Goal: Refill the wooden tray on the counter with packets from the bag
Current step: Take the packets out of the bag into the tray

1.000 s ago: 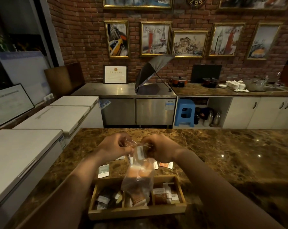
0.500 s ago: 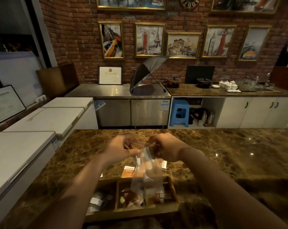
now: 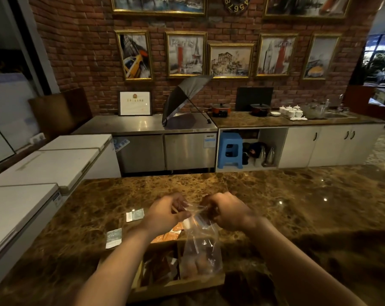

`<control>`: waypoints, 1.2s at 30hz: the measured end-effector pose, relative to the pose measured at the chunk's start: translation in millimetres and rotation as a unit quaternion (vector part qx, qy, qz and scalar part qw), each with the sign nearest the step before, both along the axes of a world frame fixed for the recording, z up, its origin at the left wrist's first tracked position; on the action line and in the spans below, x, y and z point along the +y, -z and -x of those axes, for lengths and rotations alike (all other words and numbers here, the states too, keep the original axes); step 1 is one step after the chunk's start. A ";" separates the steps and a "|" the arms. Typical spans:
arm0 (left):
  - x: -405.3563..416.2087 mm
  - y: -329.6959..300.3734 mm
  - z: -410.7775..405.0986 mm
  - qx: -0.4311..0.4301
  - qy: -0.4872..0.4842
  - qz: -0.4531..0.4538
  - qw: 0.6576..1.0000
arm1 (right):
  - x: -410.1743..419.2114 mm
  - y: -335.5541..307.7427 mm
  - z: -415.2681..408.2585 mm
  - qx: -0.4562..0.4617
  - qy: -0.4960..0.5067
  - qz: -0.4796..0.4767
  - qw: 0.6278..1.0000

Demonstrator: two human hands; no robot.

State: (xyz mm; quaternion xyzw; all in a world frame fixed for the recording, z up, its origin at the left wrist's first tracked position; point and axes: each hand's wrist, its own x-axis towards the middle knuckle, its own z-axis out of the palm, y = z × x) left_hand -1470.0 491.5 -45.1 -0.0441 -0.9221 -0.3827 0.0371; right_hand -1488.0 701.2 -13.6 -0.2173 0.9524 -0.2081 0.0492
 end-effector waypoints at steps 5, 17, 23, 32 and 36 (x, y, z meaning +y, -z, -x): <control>-3.6 -1.0 0.7 -0.002 -0.004 -0.023 1.000 | -2.0 -0.6 5.2 0.013 -0.009 0.011 1.000; -6.5 -20.5 1.7 0.031 -0.013 -0.029 0.999 | -1.6 -18.5 11.8 0.053 -0.019 0.048 0.997; -4.6 -25.5 -0.4 0.063 -0.027 -0.045 0.997 | -0.6 -26.2 11.6 0.091 -0.015 0.074 0.993; 7.9 -39.4 -4.9 0.118 -0.049 -0.081 0.988 | 11.6 -26.1 17.4 0.167 -0.015 0.132 0.977; 10.3 -38.9 -2.8 0.115 -0.046 -0.086 0.989 | 34.5 -18.2 26.8 0.154 0.045 0.198 0.967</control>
